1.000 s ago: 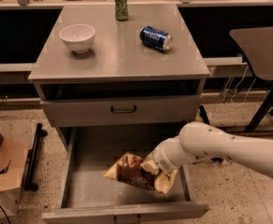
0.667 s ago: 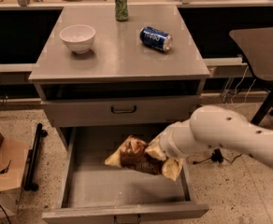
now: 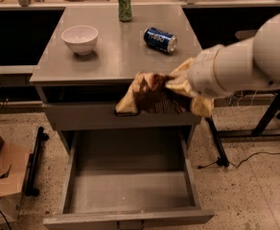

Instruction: Pick brown chip bag from middle drawer and place on counter

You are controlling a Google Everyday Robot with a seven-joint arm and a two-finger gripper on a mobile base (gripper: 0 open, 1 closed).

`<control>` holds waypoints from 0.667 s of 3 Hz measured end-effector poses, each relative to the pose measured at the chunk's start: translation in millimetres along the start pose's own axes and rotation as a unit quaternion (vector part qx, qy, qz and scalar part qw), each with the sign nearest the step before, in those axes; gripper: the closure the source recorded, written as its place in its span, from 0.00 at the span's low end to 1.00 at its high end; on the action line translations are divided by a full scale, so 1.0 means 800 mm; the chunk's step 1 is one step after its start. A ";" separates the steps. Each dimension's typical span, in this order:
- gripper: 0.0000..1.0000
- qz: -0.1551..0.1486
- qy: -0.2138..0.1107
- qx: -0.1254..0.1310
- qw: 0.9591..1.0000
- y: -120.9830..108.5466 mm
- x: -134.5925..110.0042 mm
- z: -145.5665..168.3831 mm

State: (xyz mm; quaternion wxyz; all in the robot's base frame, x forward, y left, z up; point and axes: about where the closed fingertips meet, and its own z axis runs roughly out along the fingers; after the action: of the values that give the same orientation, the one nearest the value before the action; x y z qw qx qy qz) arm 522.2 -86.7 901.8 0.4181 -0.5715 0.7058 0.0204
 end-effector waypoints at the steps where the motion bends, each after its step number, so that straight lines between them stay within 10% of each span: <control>1: 1.00 -0.013 -0.012 0.020 1.000 -0.022 -0.021 -0.016; 2: 1.00 -0.013 -0.011 0.019 1.000 -0.021 -0.021 -0.015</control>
Offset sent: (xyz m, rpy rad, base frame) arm 0.0083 0.0005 0.0289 0.0048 -0.0575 0.0042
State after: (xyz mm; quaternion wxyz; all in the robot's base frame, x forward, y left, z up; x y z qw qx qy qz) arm 528.9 -85.5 927.6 0.4370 -0.5721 0.6940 0.0080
